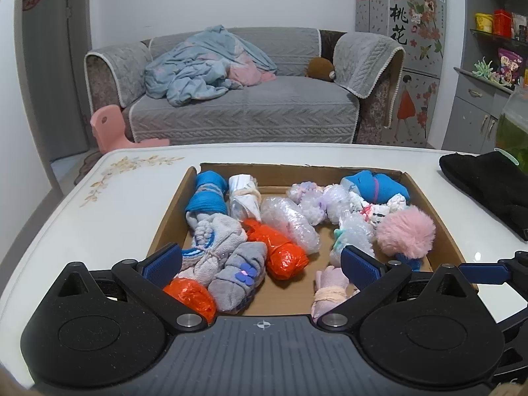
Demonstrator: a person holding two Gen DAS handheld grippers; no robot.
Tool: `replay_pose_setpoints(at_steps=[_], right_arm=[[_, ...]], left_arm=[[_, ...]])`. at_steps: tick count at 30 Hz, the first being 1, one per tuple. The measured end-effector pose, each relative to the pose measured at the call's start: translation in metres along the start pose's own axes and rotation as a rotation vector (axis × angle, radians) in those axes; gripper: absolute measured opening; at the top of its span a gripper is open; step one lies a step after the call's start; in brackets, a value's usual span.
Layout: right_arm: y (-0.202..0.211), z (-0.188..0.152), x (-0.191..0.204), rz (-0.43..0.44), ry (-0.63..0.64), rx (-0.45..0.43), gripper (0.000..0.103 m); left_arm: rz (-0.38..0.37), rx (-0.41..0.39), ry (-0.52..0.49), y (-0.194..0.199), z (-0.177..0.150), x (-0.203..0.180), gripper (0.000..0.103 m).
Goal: Organize objects
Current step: 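Lift both grippers out of the tray and hold above it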
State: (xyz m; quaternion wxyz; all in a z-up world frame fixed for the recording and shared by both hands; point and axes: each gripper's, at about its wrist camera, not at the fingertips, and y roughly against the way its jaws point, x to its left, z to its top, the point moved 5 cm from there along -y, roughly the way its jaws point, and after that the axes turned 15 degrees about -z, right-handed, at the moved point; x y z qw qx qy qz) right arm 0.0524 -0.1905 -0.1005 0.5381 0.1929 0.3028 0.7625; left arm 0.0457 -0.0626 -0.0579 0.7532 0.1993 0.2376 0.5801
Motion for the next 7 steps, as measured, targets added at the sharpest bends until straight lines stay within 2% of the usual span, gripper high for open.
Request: replay_pose_setpoints(at_steps=[7], right_arm=[[0.0005, -0.0002, 0.0019, 0.003, 0.001, -0.002, 0.102]], left_arm=[[-0.004, -0.01, -0.001, 0.0006, 0.0006, 0.0013, 0.102]])
